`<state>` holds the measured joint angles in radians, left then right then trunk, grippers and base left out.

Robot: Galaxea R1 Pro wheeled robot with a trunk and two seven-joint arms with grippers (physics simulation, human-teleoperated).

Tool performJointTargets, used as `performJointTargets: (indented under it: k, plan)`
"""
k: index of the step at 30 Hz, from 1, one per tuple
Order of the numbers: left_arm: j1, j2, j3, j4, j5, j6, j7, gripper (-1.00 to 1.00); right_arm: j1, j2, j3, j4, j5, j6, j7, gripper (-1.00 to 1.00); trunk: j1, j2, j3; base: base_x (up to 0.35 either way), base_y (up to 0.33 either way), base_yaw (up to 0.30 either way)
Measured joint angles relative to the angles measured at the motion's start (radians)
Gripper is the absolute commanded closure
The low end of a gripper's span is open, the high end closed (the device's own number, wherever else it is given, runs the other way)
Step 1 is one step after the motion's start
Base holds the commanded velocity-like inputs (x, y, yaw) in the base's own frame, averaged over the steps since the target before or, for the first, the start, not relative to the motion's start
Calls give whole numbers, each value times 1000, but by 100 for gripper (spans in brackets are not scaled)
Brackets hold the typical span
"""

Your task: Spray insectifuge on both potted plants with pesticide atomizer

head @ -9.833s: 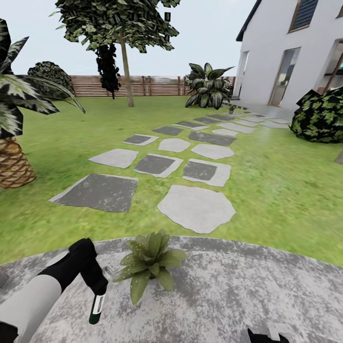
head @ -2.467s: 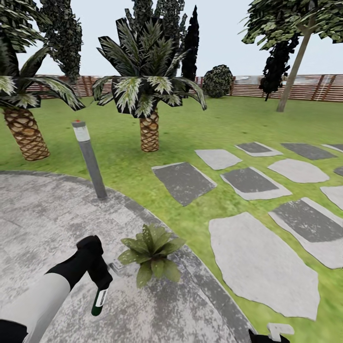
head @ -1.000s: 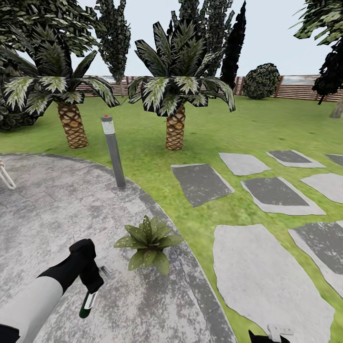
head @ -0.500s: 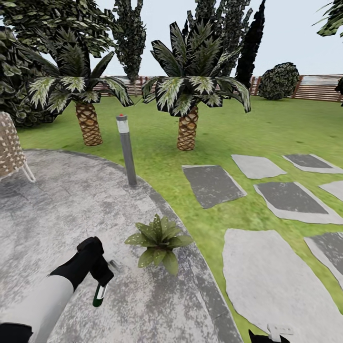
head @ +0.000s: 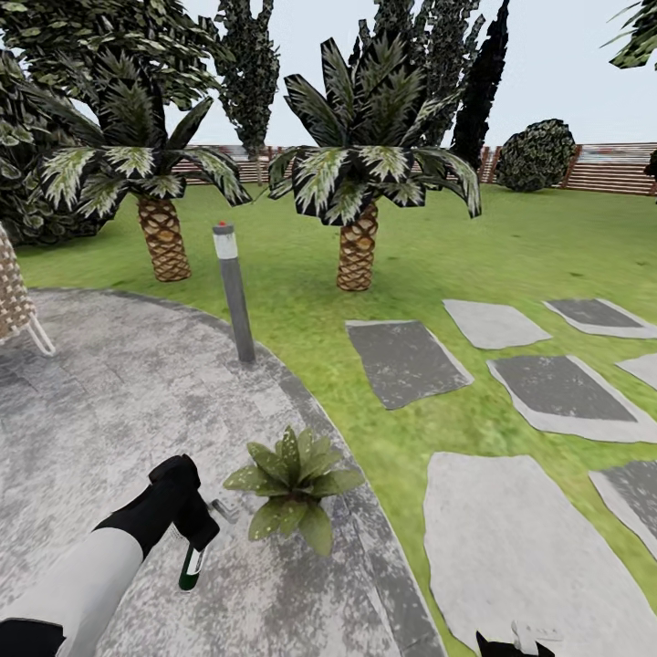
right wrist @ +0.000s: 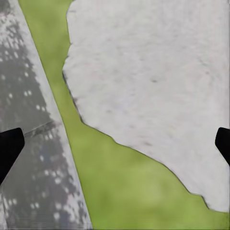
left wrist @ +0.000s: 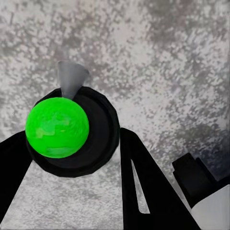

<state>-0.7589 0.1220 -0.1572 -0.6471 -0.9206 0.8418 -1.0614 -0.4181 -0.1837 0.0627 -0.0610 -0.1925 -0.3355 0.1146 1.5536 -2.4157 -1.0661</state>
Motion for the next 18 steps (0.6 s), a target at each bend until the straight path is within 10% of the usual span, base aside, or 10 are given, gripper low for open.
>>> performJointTargets:
  k: [9, 18]
  plan:
    - [-1, 5, -17, 1, -7, 0, -81, 100, 0, -1, 0, 0, -1, 0, 0, -100, 0, 0, -1, 263, -3, 118]
    - [11, 12, -32, 1, -91, -2, -139, 100, 0, -3, -1, 0, -1, 0, 0, -100, 1, 0, -3, 9, 0, 139]
